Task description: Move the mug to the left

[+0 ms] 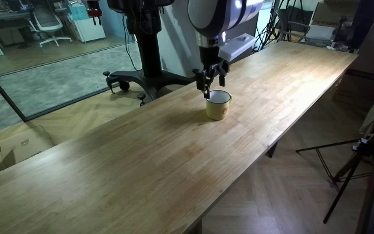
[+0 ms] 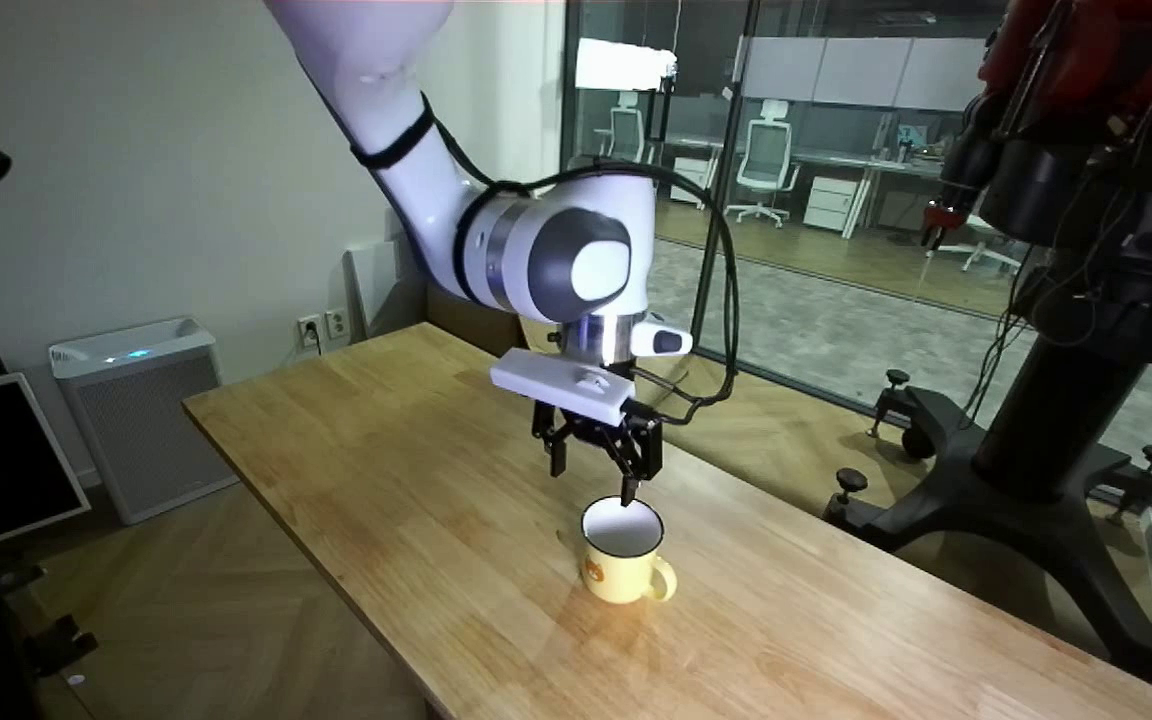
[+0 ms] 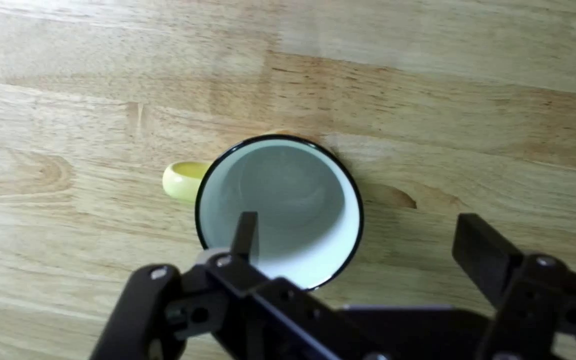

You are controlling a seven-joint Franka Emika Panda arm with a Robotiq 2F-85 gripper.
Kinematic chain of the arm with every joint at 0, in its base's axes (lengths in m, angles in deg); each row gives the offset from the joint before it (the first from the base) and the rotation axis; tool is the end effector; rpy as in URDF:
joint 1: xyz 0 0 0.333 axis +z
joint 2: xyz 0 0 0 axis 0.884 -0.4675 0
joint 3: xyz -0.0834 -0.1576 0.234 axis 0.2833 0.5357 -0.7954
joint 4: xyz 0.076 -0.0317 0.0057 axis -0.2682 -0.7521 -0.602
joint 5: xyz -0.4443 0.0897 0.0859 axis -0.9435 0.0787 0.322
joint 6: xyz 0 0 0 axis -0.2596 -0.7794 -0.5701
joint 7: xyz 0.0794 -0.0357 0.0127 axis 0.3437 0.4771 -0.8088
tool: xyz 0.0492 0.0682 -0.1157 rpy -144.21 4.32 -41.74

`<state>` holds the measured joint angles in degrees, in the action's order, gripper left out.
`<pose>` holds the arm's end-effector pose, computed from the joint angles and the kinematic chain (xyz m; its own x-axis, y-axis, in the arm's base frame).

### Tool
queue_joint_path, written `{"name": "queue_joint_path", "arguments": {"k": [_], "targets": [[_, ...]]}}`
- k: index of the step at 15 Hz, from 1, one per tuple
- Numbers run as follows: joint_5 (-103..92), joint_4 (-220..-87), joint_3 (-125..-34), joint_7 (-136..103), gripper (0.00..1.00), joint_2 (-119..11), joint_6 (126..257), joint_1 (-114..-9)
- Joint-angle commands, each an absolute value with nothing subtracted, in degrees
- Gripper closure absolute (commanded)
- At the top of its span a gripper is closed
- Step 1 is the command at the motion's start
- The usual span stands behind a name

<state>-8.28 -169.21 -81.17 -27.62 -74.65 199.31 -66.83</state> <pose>0.6460 -0.0822 0.0437 0.9955 0.0718 -0.0617 0.0764 -0.9942 0.0755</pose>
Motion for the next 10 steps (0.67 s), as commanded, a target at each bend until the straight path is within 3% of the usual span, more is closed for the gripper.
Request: {"name": "queue_joint_path", "arguments": {"k": [1,5,6,7,10], "targets": [[-6.8,-160.9,-81.6,-28.1,0.00,-81.3,194.9,-67.3],[-7.1,-155.1,-81.2,-27.9,0.00,-86.3,191.7,-67.1],[-7.1,-153.9,-81.2,-27.7,0.25,-87.4,191.3,-67.1],[-7.2,-152.8,-81.2,-27.7,0.27,-88.2,190.9,-67.1],[-7.3,-150.3,-81.1,-27.6,0.48,-90.3,190.1,-67.0]]}}
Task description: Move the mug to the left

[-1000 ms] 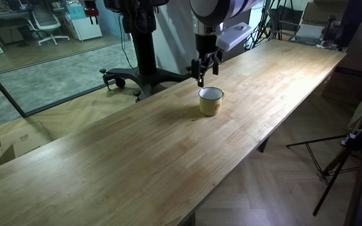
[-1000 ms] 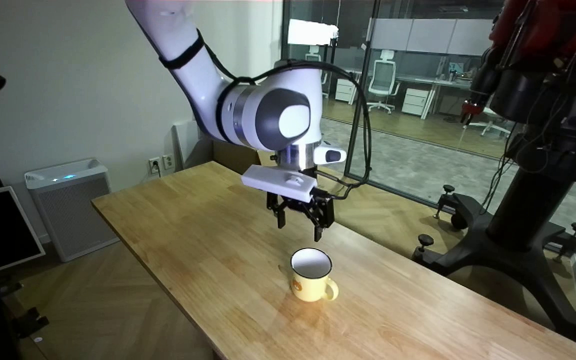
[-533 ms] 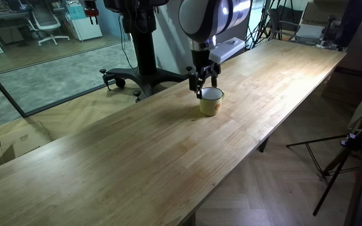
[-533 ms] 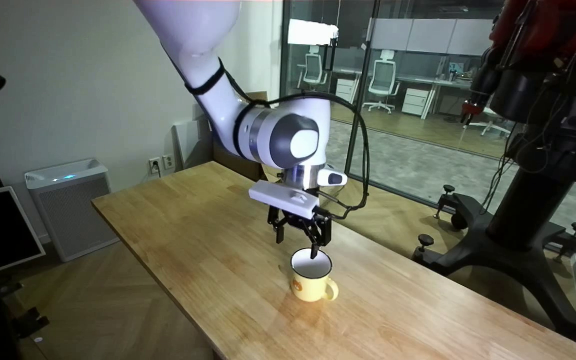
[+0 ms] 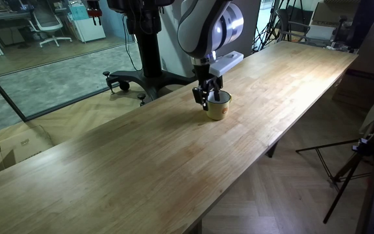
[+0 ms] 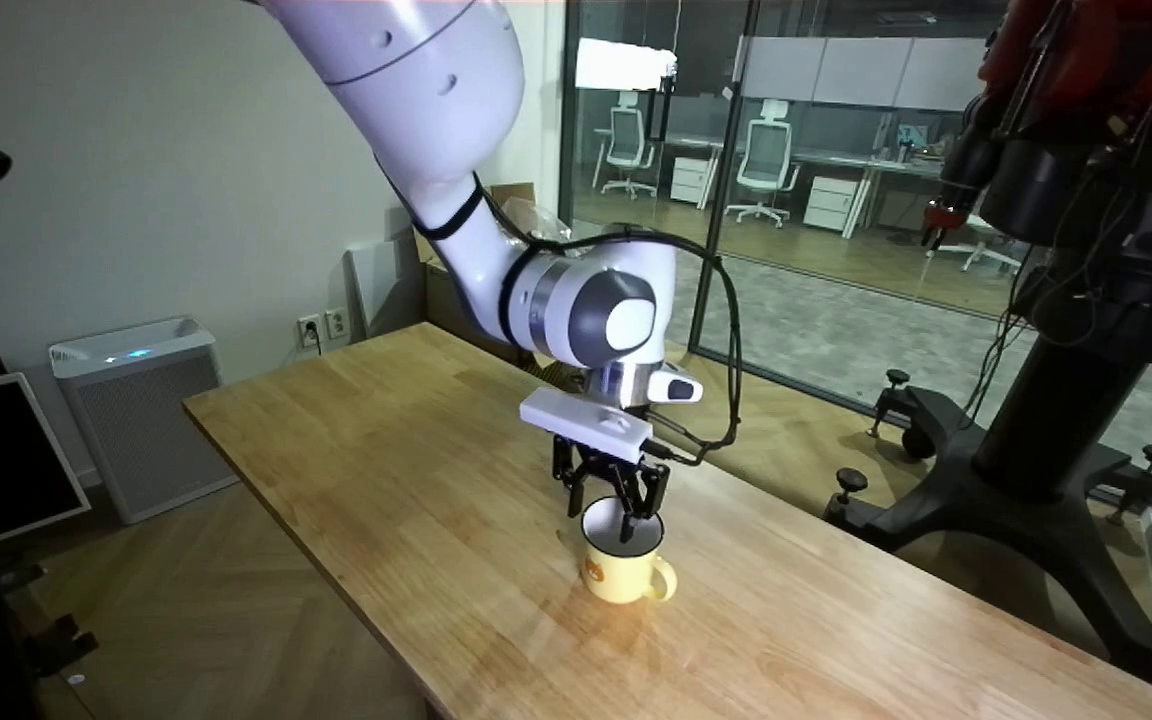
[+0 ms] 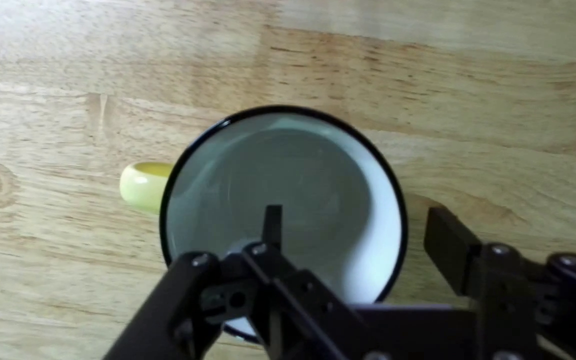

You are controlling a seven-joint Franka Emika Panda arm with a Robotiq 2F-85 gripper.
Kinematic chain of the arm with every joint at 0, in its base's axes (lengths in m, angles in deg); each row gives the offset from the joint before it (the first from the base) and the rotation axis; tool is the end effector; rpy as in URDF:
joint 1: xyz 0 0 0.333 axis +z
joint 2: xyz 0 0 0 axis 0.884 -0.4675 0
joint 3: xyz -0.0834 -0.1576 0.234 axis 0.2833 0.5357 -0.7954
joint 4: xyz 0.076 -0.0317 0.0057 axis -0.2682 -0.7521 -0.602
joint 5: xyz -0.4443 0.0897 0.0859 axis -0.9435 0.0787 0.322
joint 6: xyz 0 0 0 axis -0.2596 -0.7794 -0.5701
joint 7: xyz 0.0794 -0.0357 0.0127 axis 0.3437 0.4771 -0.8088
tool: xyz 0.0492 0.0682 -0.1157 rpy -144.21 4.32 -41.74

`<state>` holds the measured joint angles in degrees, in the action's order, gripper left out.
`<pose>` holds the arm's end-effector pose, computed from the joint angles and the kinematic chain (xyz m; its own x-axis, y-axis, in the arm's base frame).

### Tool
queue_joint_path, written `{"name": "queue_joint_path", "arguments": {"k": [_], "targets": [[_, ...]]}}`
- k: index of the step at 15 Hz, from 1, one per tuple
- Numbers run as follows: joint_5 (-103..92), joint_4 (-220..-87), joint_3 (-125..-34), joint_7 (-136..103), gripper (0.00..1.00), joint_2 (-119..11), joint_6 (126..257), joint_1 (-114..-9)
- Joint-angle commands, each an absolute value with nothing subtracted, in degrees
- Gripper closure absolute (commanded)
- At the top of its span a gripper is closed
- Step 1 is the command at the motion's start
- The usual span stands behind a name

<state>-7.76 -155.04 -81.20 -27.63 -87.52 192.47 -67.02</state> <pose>0.6731 -0.0883 -0.0148 0.9858 0.0586 -0.1571 0.0700 -0.9952 0.0678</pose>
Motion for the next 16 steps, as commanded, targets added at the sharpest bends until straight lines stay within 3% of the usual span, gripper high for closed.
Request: {"name": "queue_joint_path", "arguments": {"k": [1,8,16], "targets": [[-7.3,-149.7,-81.1,-27.5,0.55,-90.7,189.9,-67.0],[-7.8,-147.6,-80.8,-26.9,0.99,-91.6,188.8,-66.1],[-9.4,-145.2,-81.3,-26.5,0.97,-91.1,185.5,-61.6]]}}
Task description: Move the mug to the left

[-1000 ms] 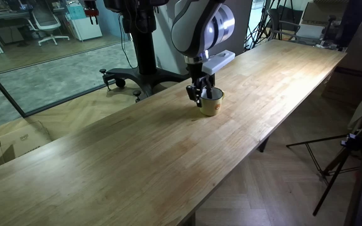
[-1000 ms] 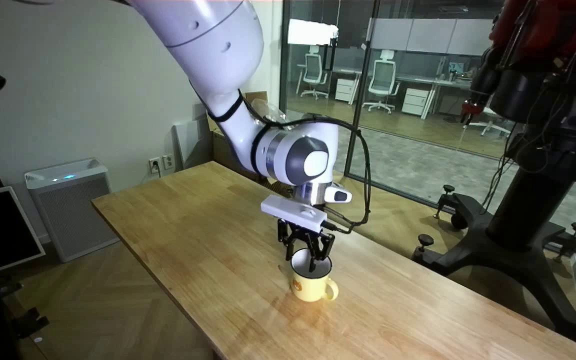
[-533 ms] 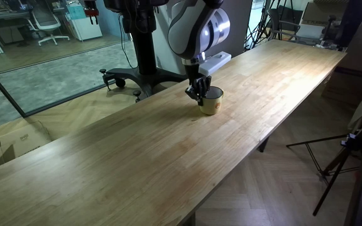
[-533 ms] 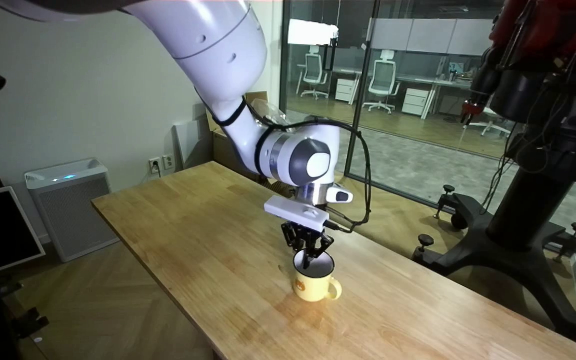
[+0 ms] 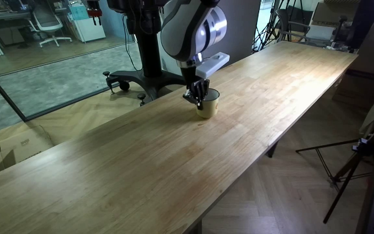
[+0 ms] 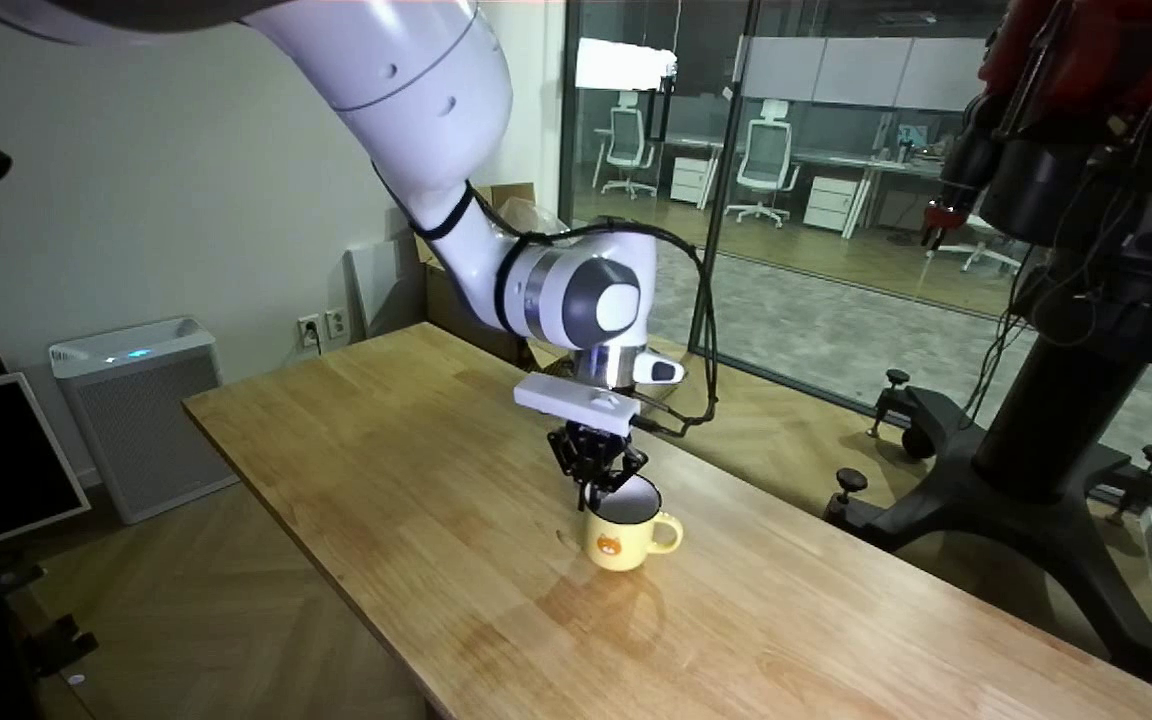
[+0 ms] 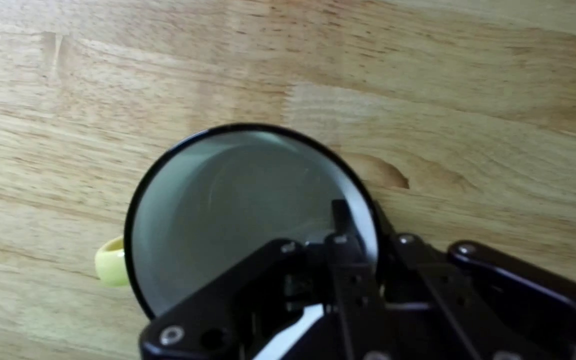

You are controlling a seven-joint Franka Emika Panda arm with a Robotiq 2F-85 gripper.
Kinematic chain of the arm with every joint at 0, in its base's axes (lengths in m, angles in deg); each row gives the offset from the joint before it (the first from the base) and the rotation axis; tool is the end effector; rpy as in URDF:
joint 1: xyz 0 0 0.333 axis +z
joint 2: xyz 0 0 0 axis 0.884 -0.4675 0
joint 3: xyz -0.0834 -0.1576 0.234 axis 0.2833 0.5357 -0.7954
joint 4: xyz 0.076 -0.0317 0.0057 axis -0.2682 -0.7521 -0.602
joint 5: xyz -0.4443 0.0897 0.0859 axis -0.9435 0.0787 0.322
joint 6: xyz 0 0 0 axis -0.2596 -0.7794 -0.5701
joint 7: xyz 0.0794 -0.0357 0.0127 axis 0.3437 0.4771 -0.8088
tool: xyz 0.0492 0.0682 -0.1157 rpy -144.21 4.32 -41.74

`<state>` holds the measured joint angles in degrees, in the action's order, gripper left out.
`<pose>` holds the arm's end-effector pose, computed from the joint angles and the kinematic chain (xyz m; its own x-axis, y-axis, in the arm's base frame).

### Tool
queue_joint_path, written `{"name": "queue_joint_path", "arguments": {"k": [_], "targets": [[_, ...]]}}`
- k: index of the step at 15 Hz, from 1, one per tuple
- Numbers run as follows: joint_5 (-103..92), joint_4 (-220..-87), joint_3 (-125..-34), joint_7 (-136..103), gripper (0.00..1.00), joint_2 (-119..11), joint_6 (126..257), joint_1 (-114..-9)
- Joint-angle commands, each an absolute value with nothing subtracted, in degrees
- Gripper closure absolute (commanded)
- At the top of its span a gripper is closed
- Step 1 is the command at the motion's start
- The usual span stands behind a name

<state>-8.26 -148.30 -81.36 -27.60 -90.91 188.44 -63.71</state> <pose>0.7003 -0.0492 -0.0122 0.9782 0.1192 -0.1701 0.1335 -0.9882 0.0755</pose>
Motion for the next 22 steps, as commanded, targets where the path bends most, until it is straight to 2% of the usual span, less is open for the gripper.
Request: {"name": "queue_joint_path", "arguments": {"k": [1,12,22], "targets": [[-9.6,-144.5,-81.5,-26.5,0.97,-91.3,185.0,-60.9],[-8.9,-134.4,-82.6,-25.5,0.97,-96.8,177.2,-57.1],[-8.6,-129.5,-82.3,-23.2,0.97,-100.7,177.2,-56.6]]}}
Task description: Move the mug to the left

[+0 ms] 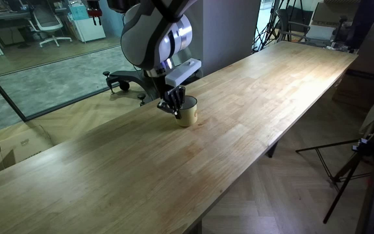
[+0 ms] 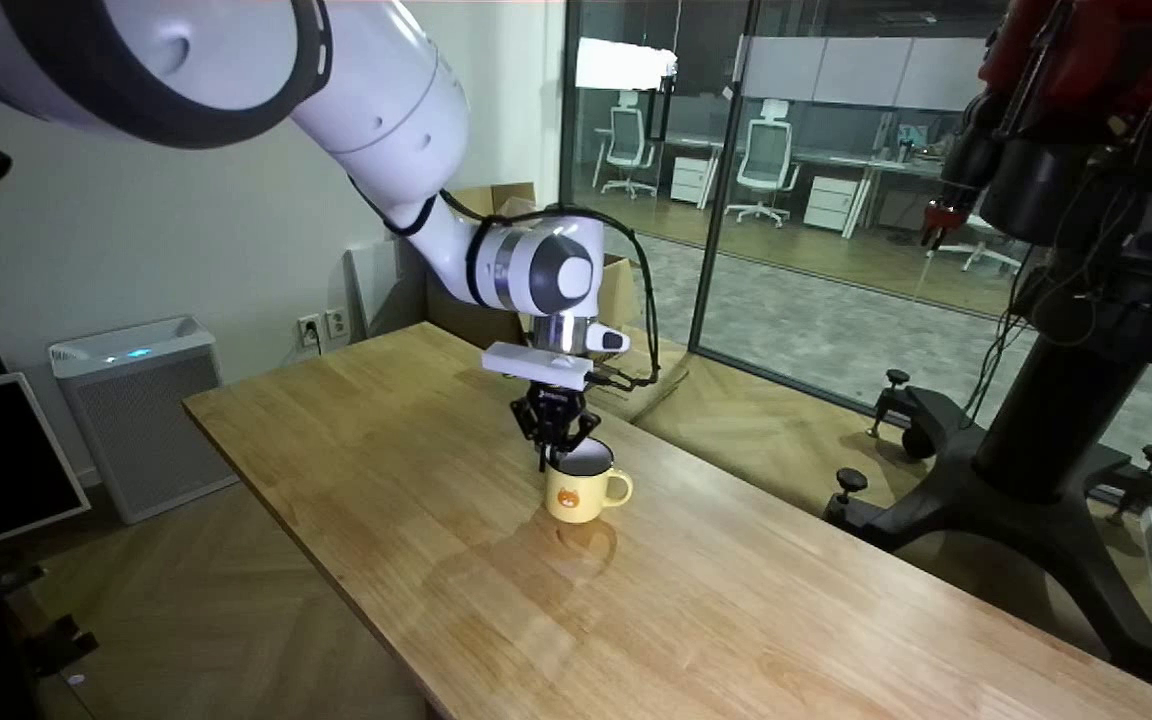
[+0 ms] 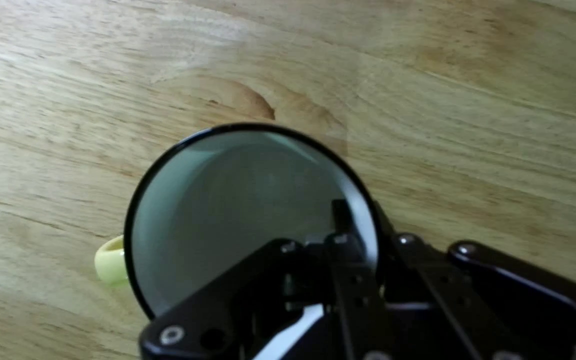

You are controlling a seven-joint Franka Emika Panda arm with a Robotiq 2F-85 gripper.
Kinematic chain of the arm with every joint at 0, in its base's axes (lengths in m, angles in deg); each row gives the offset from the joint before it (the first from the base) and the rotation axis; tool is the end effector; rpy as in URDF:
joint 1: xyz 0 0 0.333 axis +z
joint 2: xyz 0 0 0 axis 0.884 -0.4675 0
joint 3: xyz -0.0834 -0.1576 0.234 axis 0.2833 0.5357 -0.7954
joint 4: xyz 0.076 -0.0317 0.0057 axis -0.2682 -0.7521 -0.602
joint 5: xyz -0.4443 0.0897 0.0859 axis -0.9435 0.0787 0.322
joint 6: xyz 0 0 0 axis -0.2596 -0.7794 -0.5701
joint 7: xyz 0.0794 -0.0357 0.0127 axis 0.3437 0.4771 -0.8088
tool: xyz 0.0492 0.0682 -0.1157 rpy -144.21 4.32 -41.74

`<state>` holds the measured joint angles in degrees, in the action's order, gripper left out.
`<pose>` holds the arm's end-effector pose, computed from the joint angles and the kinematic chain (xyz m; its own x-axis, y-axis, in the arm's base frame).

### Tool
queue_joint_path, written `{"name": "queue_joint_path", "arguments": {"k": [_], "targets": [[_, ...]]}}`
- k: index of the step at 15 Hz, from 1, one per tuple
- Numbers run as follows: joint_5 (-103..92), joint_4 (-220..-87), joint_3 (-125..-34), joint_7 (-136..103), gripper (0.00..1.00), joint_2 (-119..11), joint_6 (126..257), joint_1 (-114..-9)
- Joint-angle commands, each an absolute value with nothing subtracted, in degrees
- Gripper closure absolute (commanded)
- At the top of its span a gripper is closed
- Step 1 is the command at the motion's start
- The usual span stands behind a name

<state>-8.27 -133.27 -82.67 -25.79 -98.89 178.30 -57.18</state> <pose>0.7383 0.0476 -0.0110 0.9549 0.2010 -0.2186 0.2205 -0.9729 0.0689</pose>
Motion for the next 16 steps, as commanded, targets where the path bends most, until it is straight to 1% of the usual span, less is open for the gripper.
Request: {"name": "queue_joint_path", "arguments": {"k": [1,7,8,16], "targets": [[-8.6,-129.6,-82.2,-23.0,0.97,-100.6,177.4,-56.6],[-8.8,-130.6,-81.8,-20.8,0.97,-100.1,179.3,-56.0],[-8.5,-132.0,-82.7,-23.1,0.90,-99.8,179.6,-56.9],[-8.5,-132.0,-82.6,-22.6,0.90,-99.8,179.7,-56.8]]}}
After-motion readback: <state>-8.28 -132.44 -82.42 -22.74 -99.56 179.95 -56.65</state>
